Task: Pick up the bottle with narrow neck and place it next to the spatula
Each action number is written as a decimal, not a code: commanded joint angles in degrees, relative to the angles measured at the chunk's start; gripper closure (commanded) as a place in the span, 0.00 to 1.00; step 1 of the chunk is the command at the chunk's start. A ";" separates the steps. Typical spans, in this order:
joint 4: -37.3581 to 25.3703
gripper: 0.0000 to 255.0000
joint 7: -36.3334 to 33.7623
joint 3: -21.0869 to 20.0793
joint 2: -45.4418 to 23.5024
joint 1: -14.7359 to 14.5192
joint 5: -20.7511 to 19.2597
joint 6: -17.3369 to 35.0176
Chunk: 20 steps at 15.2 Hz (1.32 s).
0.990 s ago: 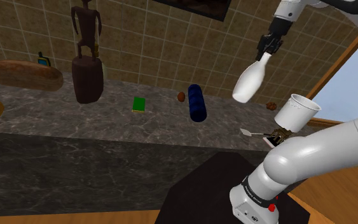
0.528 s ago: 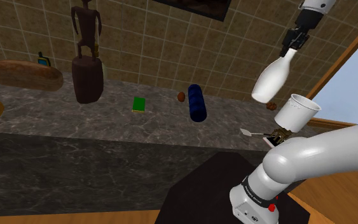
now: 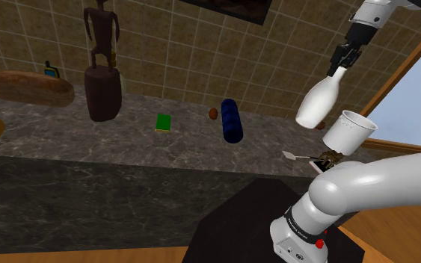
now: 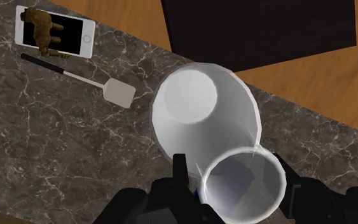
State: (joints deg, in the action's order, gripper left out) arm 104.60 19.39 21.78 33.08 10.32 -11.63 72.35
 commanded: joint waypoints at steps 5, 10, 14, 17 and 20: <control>6.77 1.00 -0.75 0.03 2.53 0.46 -0.59 4.30; 12.01 1.00 -1.18 0.29 4.30 0.85 -1.15 7.81; 15.99 1.00 -1.48 0.59 5.52 1.16 -1.61 10.59; 18.85 1.00 -1.68 0.86 6.31 1.38 -1.98 12.68; 21.61 1.00 -1.86 1.18 6.99 1.61 -2.35 14.77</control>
State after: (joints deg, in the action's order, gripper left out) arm 125.26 17.60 22.85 39.86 11.85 -13.85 86.34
